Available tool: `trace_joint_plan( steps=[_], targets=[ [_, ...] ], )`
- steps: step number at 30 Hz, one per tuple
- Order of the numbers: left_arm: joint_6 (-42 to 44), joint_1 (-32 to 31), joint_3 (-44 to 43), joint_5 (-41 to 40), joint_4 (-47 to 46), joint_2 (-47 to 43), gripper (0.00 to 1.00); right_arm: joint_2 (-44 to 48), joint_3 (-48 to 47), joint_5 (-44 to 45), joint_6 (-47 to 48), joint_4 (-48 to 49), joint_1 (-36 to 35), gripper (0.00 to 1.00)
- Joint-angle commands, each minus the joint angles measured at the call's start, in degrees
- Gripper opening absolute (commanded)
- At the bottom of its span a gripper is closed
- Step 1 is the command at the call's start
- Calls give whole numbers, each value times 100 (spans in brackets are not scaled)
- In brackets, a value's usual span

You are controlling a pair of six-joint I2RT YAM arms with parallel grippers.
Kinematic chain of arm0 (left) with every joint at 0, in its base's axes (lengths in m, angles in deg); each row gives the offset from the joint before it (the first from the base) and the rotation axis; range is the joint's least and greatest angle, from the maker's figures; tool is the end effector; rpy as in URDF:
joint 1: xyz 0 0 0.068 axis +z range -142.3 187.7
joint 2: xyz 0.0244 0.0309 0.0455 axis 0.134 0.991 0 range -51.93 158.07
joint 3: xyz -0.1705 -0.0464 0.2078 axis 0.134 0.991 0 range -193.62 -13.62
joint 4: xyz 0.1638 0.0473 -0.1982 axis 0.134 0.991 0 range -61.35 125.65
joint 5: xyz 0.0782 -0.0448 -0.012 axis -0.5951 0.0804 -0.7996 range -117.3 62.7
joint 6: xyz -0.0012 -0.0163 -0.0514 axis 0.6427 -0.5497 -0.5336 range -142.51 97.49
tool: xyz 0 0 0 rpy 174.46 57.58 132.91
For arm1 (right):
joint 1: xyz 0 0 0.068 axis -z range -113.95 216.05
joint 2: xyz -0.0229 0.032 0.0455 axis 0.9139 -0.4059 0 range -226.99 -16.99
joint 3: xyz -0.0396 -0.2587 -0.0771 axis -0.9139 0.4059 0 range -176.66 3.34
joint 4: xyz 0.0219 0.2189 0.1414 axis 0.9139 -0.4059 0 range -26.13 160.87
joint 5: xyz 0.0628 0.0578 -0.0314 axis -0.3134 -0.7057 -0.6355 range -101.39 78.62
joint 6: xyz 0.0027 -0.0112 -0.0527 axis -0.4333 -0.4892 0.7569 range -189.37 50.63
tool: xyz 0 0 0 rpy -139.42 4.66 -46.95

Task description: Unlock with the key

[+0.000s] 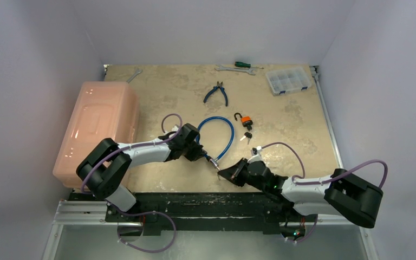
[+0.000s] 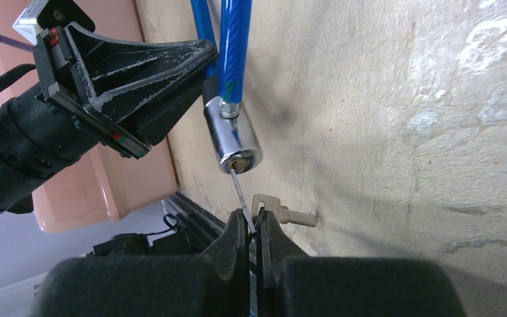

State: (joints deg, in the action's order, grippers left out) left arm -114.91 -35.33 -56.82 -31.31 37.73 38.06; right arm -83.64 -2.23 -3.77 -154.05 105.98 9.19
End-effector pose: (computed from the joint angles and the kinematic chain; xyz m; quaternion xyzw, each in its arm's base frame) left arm 0.2158 -0.1981 0.1493 -0.4083 0.8638 -0.2586 0.1421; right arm 0.1048 0.1520 0.1225 0.2375 0.8128 0.4809 0.2274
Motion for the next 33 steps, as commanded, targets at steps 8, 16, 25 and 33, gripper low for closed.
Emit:
trace_joint_plan(
  steps=[8, 16, 25, 33],
  targets=[
    [-131, 13, -101, 99, -388, 19, 0, 107, -193, 7, -77, 116, -115, 0],
    [-130, 11, -71, 59, -351, -34, 0, 651, 82, 290, -354, -441, -115, 0],
    [-199, 11, -14, 86, -489, 14, 0, 794, 116, 257, -456, -478, -97, 0],
    [-209, 12, 21, 85, -521, -34, 0, 119, 221, 33, -592, 358, -25, 0]
  ],
)
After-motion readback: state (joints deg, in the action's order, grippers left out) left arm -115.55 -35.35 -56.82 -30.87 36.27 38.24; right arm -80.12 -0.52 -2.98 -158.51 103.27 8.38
